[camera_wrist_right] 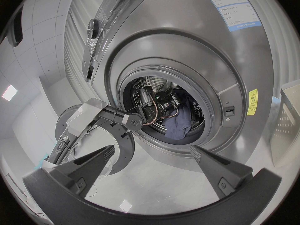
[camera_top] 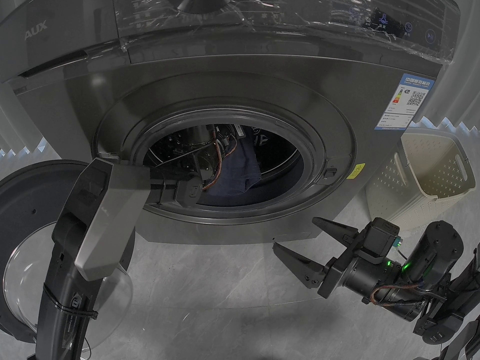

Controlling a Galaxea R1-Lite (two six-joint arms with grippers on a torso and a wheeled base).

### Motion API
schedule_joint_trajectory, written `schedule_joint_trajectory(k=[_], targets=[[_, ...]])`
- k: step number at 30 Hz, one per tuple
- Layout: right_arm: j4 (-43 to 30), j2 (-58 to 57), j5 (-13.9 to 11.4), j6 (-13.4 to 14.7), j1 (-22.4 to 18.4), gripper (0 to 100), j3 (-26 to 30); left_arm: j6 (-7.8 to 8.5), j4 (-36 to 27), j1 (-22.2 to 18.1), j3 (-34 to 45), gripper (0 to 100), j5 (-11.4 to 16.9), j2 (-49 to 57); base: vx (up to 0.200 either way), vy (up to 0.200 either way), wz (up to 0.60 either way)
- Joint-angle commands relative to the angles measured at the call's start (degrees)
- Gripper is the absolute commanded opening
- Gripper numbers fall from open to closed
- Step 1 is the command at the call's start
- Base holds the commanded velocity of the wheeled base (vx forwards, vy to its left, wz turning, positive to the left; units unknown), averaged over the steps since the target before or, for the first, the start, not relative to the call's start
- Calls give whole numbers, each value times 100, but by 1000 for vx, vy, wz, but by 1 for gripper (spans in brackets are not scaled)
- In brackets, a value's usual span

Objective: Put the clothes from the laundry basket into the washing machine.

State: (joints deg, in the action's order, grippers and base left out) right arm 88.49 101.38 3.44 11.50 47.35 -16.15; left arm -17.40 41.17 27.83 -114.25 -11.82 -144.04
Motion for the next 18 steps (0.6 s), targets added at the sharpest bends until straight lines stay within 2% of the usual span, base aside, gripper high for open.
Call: schedule_joint_trajectory(k=[1,2,3,5,8,9,11,13,17,18], targets=[[1,22,-1,2,2,100,-2,-1,23,3,-34,0,-13,-45,0,0,0],[1,22,-1,2,2,100,-2,-1,-21,3,-34,0,-22,-27,0,0,0],[1,22,-1,2,2,100,-2,-9,-39,3,-34,100,-22,-18,0,0,0],[1,22,-1,2,-6,100,-2,-9,-206,73,113,100,-30,263,0,0,0],[1,22,-1,2,-6,100,7,-1,-496,170,966,100,110,834,0,0,0],[1,22,-1,2,-6,100,7,-1,-513,170,1010,100,119,869,0,0,0],[1,22,-1,2,2,100,-2,43,-944,170,1652,100,506,1317,0,0,0],[1,22,-1,2,2,100,-2,96,-1128,170,1906,100,638,1493,0,0,0],[1,14,-1,-7,-6,100,-11,421,-1515,205,2812,100,1077,1898,0,0,0],[1,14,-1,-7,2,100,-11,483,-1524,214,2935,100,1103,1898,0,0,0]])
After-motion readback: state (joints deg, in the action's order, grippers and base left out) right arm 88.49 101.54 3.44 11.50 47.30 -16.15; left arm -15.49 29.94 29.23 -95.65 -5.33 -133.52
